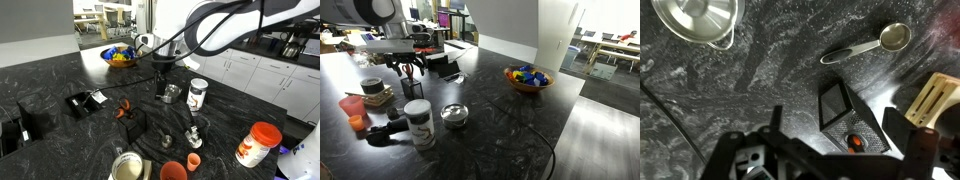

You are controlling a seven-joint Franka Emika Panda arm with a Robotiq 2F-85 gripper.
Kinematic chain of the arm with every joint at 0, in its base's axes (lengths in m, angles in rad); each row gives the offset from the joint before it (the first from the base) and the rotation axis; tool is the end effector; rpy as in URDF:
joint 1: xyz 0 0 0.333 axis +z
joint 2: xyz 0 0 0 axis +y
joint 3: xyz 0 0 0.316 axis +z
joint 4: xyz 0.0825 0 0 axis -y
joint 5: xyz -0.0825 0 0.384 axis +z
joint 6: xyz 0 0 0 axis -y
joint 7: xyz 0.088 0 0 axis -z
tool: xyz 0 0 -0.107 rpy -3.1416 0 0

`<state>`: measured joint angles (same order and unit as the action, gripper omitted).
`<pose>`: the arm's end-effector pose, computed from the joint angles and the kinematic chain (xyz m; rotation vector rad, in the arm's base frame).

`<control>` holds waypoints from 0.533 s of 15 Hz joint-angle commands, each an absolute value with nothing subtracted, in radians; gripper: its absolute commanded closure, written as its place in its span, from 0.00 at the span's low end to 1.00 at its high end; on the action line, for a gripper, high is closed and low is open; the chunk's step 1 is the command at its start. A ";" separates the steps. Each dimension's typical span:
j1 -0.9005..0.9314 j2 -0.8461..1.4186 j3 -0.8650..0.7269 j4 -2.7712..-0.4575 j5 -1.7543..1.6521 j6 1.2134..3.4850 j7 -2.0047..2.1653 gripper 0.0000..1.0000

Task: Move the pen holder to the right

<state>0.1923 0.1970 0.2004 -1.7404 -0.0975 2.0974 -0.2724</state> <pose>0.5908 0.2310 0.4769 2.9037 1.0603 0.2588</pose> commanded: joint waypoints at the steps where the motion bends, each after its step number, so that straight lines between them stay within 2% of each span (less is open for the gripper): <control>1: 0.176 0.257 0.233 -1.708 -0.012 2.160 -0.477 0.00; 4: 0.166 0.290 0.258 -1.688 0.030 2.136 -0.648 0.00; 8: 0.185 0.282 0.241 -1.712 0.002 2.156 -0.553 0.00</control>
<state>0.1894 0.2796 0.2346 -1.7171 0.0053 2.1603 -0.5564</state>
